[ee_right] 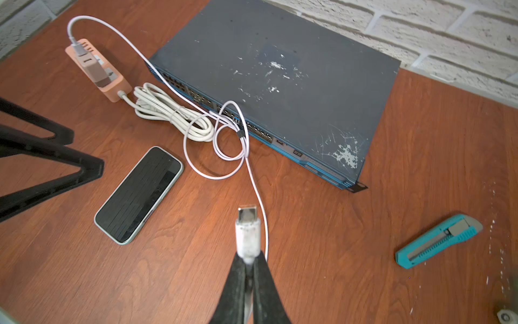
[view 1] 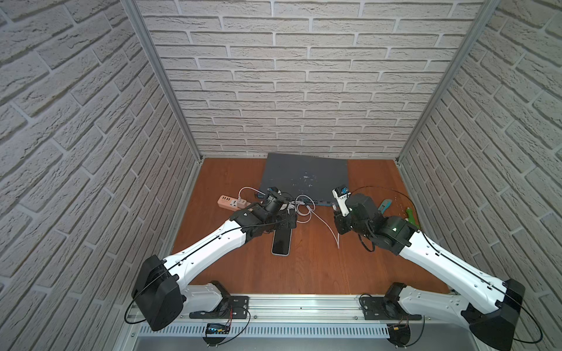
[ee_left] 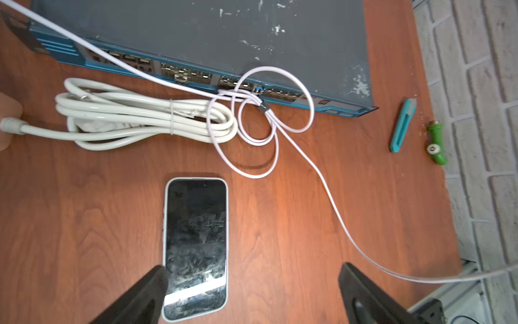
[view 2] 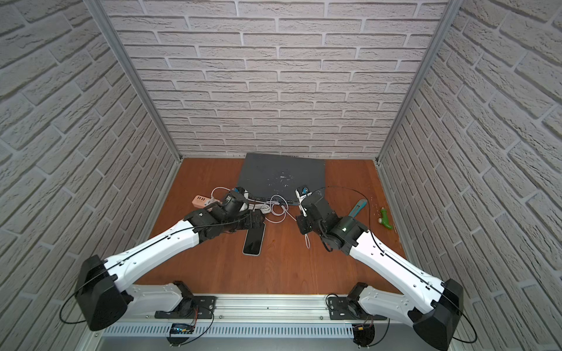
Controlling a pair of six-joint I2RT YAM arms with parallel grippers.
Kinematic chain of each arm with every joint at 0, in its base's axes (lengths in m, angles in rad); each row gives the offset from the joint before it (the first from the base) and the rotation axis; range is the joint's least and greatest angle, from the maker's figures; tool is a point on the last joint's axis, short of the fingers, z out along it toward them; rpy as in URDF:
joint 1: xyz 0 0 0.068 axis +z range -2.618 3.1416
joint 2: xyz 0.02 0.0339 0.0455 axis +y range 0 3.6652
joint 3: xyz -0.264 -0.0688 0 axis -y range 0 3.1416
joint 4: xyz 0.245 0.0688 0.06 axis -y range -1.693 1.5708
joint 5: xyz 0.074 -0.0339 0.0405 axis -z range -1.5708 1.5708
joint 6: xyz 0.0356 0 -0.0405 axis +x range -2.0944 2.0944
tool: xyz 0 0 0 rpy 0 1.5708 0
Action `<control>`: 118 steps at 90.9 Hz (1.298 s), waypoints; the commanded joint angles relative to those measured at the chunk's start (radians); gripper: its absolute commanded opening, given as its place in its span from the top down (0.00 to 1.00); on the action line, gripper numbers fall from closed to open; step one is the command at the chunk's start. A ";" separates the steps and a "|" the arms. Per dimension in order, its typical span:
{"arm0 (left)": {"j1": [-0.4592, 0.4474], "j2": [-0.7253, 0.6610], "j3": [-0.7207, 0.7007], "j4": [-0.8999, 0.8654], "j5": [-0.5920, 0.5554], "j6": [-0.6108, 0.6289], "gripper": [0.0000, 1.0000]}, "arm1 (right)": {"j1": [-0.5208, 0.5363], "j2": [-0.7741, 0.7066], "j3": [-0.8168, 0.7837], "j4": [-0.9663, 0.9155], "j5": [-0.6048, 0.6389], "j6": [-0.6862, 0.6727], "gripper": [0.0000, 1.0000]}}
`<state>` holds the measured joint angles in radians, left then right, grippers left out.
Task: Plug the charging cable into the phone
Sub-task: Pick up the phone at the center of the board.
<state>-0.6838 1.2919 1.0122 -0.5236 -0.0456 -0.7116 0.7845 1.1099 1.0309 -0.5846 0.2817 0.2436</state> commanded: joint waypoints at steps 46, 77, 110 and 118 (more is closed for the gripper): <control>-0.001 0.266 0.170 -0.260 -0.123 0.066 0.02 | -0.172 0.080 -0.037 0.054 -0.207 0.064 0.97; -0.001 0.289 0.215 -0.345 -0.133 0.054 0.02 | -0.217 0.139 -0.021 0.042 -0.268 0.088 0.97; 0.019 0.328 0.232 -0.403 -0.135 0.051 0.02 | -0.218 0.126 -0.030 0.029 -0.293 0.097 0.97; 0.023 0.341 0.238 -0.413 -0.140 0.056 0.02 | -0.218 0.119 -0.034 0.026 -0.301 0.096 0.97</control>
<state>-0.6727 1.6127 1.2255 -0.8955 -0.1619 -0.6662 0.5701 1.2518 1.0046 -0.5663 -0.0006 0.3305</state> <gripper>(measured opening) 0.982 0.101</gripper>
